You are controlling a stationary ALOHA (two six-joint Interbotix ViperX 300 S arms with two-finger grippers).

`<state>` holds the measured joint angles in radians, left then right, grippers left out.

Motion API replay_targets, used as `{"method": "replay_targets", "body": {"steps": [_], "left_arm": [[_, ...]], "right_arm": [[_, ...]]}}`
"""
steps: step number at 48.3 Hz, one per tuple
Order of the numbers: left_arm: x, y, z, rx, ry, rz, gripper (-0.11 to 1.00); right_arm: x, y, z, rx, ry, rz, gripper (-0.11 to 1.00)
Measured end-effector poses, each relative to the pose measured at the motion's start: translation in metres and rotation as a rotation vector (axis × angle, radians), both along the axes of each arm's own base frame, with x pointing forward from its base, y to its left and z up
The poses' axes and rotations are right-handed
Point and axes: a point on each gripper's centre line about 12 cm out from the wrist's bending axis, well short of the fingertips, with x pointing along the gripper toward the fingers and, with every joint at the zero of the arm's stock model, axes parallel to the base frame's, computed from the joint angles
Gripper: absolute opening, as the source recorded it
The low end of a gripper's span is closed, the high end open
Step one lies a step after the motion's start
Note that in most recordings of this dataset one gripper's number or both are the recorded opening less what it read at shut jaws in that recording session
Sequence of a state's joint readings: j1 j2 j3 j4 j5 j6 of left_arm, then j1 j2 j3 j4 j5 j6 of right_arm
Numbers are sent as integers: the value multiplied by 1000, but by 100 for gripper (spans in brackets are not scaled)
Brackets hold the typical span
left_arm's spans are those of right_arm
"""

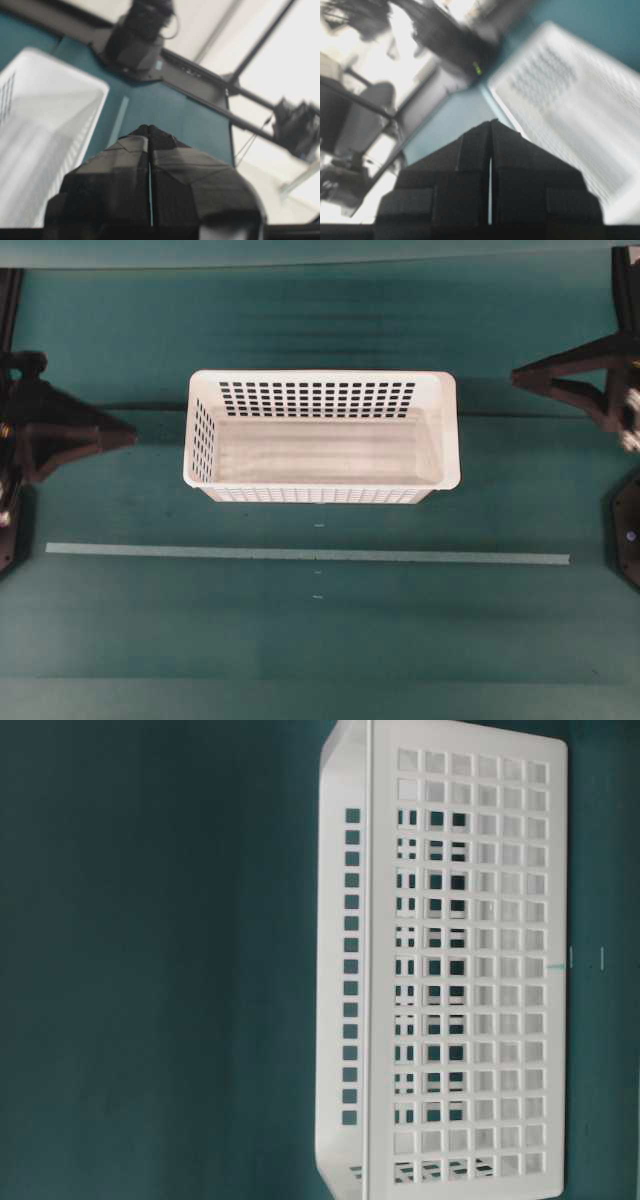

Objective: Lift the white basket with both hands.
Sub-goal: 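Move both grippers inward toward the short ends of the white basket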

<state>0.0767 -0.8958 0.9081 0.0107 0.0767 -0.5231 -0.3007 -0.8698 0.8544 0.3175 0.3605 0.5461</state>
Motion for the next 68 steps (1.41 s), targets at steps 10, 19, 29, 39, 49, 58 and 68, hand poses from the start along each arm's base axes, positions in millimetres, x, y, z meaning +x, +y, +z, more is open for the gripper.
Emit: {"method": "replay_targets", "body": {"steps": [10,19,29,39,49,58,68], "left_arm": [[13,18,1,-354,91,126,-5],[28,26,-27,-642,263,258,-5],[34,32,-59,-729,569,415,-5],[48,37,-73,-725,757,487,-6],[56,38,-66,-715,765,484,-6],[57,39,-65,-714,769,487,-4],[59,39,-65,-715,772,488,7]], "right_arm": [[16,-10,-25,177,244,-43,-1],[31,-16,-41,382,433,-120,-1],[41,-23,-39,386,653,-141,-1],[55,-34,-50,357,869,-154,-1],[67,-39,-61,362,973,-143,2],[74,-42,-59,354,914,-154,13],[79,-43,-60,355,876,-160,42]]}}
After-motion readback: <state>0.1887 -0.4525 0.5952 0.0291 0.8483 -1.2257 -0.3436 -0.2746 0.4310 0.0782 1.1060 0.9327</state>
